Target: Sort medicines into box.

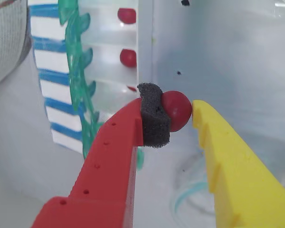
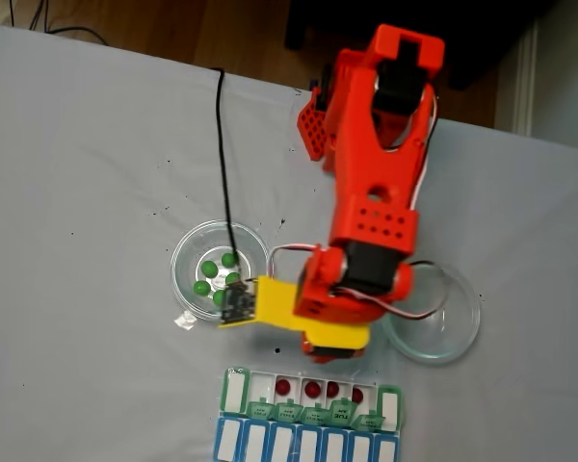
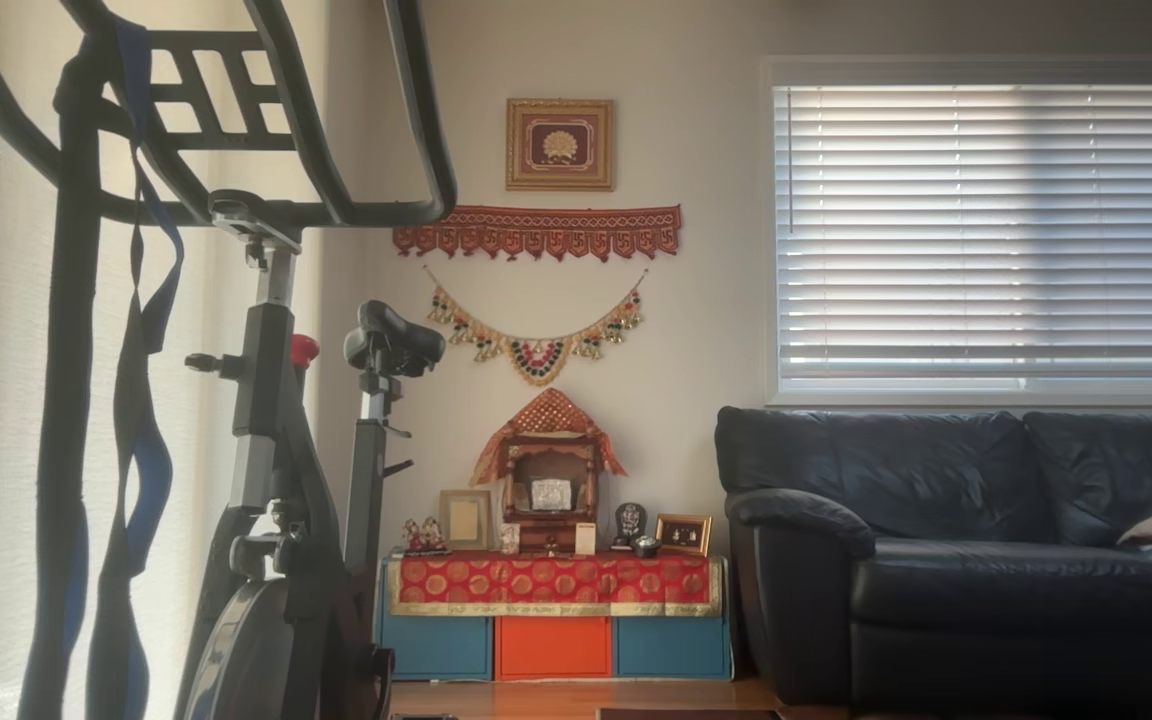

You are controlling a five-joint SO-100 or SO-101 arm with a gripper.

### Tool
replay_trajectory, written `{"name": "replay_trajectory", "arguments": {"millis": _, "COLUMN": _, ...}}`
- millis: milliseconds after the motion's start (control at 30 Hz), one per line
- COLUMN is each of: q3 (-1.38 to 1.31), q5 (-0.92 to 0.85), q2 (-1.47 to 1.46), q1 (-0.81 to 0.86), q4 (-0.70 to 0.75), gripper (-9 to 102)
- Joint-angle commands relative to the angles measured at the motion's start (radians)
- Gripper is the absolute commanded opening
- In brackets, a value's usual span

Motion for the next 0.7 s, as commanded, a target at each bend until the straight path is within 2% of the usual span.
{"name": "replay_trajectory", "arguments": {"millis": 0, "q3": -0.110, "q5": -0.006, "q2": -0.069, "q1": 0.037, "q4": -0.051, "gripper": 2}}
{"name": "replay_trajectory", "arguments": {"millis": 133, "q3": -0.293, "q5": 0.003, "q2": -0.259, "q1": 0.064, "q4": -0.043, "gripper": 2}}
{"name": "replay_trajectory", "arguments": {"millis": 300, "q3": -0.540, "q5": 0.015, "q2": -0.454, "q1": 0.074, "q4": 0.038, "gripper": 2}}
{"name": "replay_trajectory", "arguments": {"millis": 667, "q3": -0.733, "q5": -0.003, "q2": -0.520, "q1": 0.103, "q4": 0.169, "gripper": 2}}
